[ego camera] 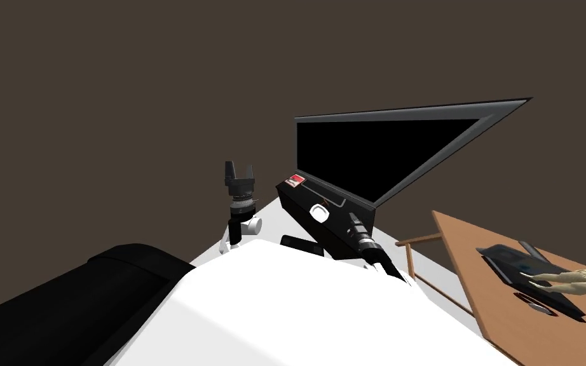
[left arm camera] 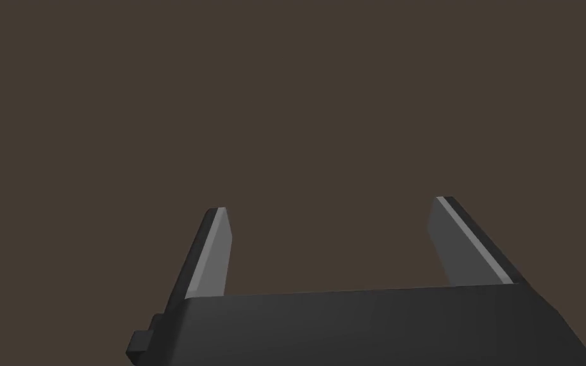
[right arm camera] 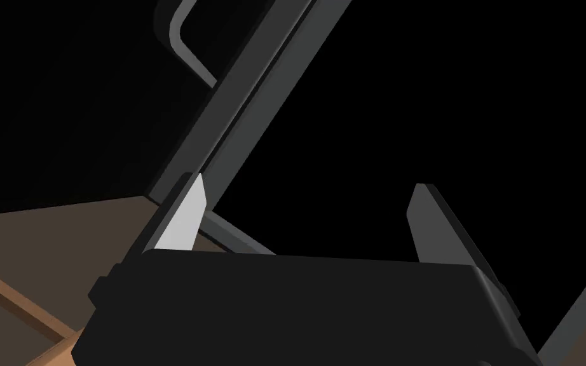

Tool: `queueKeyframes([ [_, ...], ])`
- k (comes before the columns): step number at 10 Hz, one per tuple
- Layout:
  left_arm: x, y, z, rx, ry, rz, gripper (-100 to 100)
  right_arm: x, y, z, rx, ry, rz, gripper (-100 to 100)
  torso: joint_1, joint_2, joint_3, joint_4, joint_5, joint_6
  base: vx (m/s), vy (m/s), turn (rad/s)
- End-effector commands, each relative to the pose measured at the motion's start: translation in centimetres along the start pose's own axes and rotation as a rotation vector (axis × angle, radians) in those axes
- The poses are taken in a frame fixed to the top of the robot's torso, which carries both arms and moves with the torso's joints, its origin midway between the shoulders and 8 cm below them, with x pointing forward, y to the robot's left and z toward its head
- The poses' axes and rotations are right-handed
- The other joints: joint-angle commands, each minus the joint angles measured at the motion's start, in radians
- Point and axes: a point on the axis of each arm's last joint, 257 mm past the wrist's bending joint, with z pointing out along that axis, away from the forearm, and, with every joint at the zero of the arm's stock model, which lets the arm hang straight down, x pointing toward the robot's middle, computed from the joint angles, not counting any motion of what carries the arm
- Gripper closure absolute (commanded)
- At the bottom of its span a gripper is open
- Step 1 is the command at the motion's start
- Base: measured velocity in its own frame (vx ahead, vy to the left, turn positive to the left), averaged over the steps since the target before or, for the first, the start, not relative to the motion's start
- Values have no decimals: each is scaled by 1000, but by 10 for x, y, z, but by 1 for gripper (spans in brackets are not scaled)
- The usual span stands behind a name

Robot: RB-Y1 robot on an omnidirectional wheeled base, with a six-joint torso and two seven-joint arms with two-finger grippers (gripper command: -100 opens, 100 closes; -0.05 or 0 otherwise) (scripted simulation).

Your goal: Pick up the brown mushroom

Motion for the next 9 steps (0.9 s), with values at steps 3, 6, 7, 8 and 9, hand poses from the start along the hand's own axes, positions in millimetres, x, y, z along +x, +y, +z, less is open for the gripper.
queueKeyframes([
  [3,0,0,0,0,0,0,0,10,-72,-11,186,56,-67,-100,0,1,0,0,0,0,-27,10,284],
  [6,0,0,0,0,0,0,0,13,-133,-31,345,108,-145,-100,0,2,1,0,0,0,-34,9,299],
  [7,0,0,0,0,0,0,0,13,-138,-32,354,109,-145,-100,0,1,1,0,0,0,-13,3,-4],
  [8,0,0,0,0,0,0,0,12,-170,-47,437,137,-189,-100,-1,0,0,0,0,1,-21,16,313],
  [9,0,0,0,0,0,0,0,10,-193,-60,501,164,-236,-100,0,0,0,0,0,0,-36,17,439],
])
